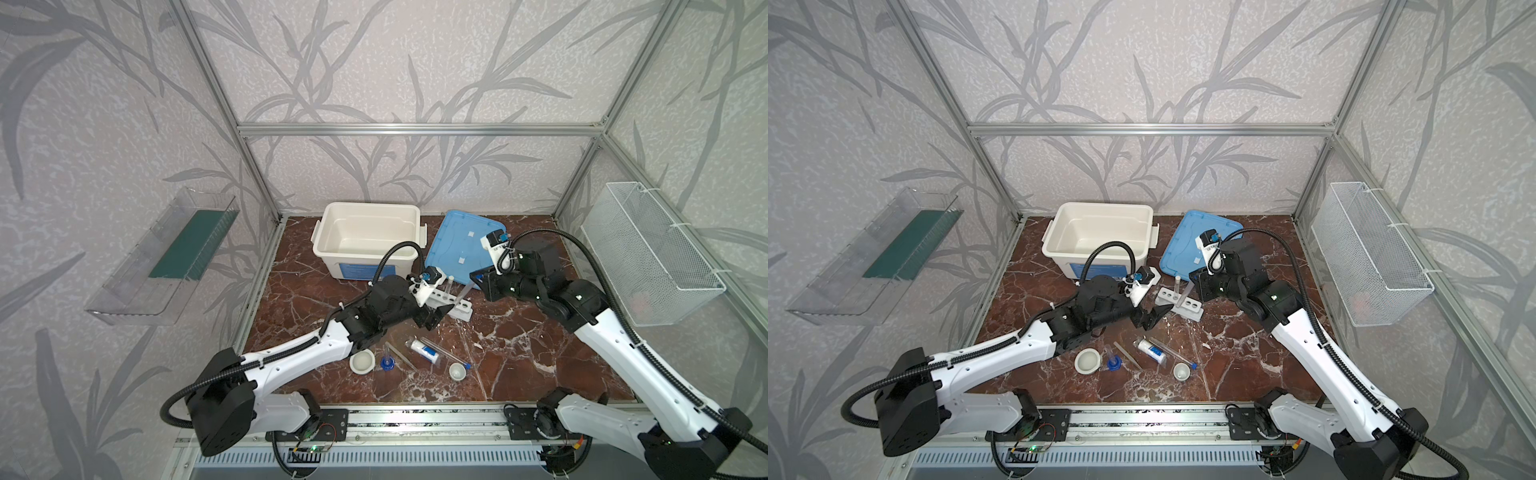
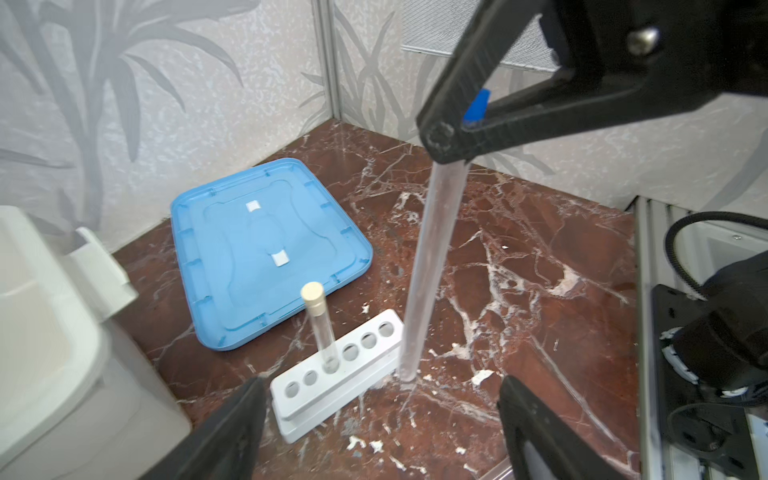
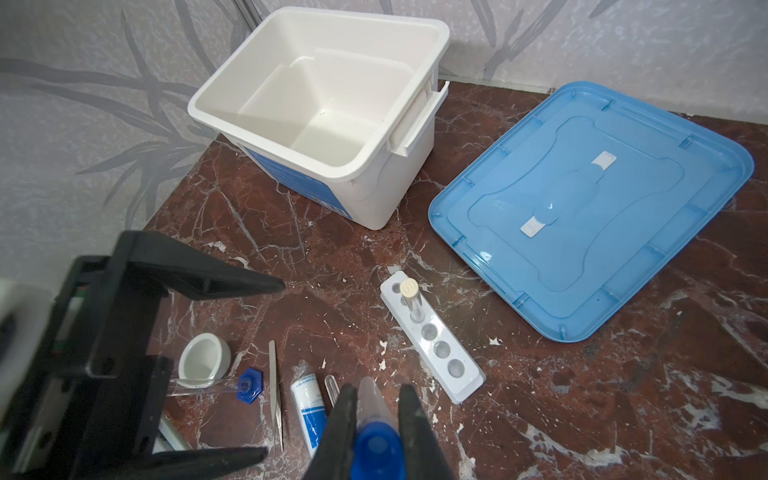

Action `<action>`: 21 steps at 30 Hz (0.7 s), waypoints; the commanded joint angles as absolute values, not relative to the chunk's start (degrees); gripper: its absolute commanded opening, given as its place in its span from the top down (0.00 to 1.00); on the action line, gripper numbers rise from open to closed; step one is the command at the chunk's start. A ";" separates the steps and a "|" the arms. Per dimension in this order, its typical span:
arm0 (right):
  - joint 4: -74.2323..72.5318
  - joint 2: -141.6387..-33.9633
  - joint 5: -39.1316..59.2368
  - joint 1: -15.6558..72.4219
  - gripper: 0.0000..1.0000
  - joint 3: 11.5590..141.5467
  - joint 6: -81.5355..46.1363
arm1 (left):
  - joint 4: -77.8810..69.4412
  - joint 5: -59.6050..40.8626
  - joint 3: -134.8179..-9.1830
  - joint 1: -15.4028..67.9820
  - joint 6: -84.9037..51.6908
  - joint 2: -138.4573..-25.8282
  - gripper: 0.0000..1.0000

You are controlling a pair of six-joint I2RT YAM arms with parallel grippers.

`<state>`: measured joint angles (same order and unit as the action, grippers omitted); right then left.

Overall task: Organize the chemistry lab equipment
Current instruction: 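Grasp the tube's blue cap with the right gripper while the left gripper releases, then carry the tube over the white rack with the right gripper while the left arm withdraws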

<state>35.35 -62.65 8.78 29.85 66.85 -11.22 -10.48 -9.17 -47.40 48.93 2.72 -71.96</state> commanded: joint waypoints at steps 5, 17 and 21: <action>32.03 -65.07 1.31 30.90 0.94 67.21 -8.77 | 1.32 -0.67 -47.12 46.08 -1.31 -63.93 0.05; 25.94 -71.92 -3.51 33.08 0.94 66.52 -6.64 | 12.35 5.19 -45.24 42.82 0.17 -51.17 0.03; 24.98 -73.61 -5.43 34.25 0.94 66.24 -6.42 | 12.61 5.34 -43.53 41.70 -0.09 -47.72 0.00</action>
